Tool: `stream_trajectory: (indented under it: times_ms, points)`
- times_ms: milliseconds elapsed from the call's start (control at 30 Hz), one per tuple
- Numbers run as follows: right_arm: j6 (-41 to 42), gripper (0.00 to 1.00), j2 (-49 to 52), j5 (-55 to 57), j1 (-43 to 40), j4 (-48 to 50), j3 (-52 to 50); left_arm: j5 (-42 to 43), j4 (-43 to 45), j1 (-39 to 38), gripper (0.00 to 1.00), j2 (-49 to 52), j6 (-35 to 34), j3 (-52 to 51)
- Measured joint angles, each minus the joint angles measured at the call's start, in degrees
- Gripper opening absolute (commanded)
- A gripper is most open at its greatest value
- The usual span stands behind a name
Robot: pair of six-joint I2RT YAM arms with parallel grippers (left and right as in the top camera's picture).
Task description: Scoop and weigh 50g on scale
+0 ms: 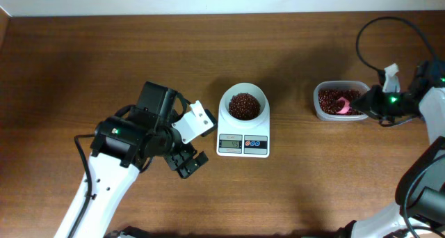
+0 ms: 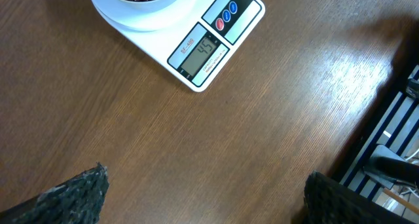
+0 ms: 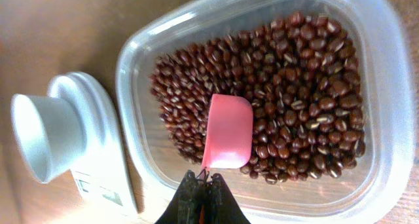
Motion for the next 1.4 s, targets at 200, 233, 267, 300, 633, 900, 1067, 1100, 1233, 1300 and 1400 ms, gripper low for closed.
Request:
stream_trajectory:
  times_ms: [200, 233, 267, 300, 633, 900, 1067, 1100, 1233, 1300, 1400]
  points:
    - [-0.1, 0.04, 0.0, -10.4, -6.1, 0.6, 0.0, 0.0, 0.0, 0.0, 0.99, 0.0, 0.0, 0.0]
    - [-0.1, 0.04, 0.0, -11.5, -6.6, 0.6, 0.0, 0.0, 0.0, 0.0, 0.99, 0.0, 0.0, 0.0]
    - [0.0, 0.04, 0.0, -12.6, -7.1, 0.6, 0.0, 0.0, 0.0, 0.0, 0.99, 0.0, 0.0, 0.0]
    - [-0.1, 0.04, 0.0, -14.5, -7.9, 0.6, 0.0, 0.0, 0.0, 0.0, 0.99, 0.0, 0.0, 0.0]
    - [-0.1, 0.04, 0.0, -25.6, -8.6, -1.4, 0.0, 0.0, 0.0, 0.0, 0.99, 0.0, 0.0, 0.0]
    - [-0.1, 0.04, 0.0, -33.1, -2.2, -1.5, 0.0, 0.0, 0.0, 0.0, 0.99, 0.0, 0.0, 0.0]
    - [-0.2, 0.04, 0.0, -35.1, 5.6, -1.4, 0.0, 0.0, 0.0, 0.0, 0.99, 0.0, 0.0, 0.0]
    - [-0.1, 0.04, 0.0, -35.3, 7.4, -1.5, 0.0, 0.0, 0.0, 0.0, 0.99, 0.0, 0.0, 0.0]
    - [-0.1, 0.04, 0.0, -35.8, 13.0, -1.5, 0.0, 0.0, 0.0, 0.0, 0.99, 0.0, 0.0, 0.0]
    - [-0.1, 0.04, 0.0, -35.9, 15.6, -1.5, 0.0, 0.0, 0.0, 0.0, 0.99, 0.0, 0.0, 0.0]
    - [-0.1, 0.04, 0.0, -35.9, 19.4, -1.5, 0.0, 0.0, 0.0, 0.0, 0.99, 0.0, 0.0, 0.0]
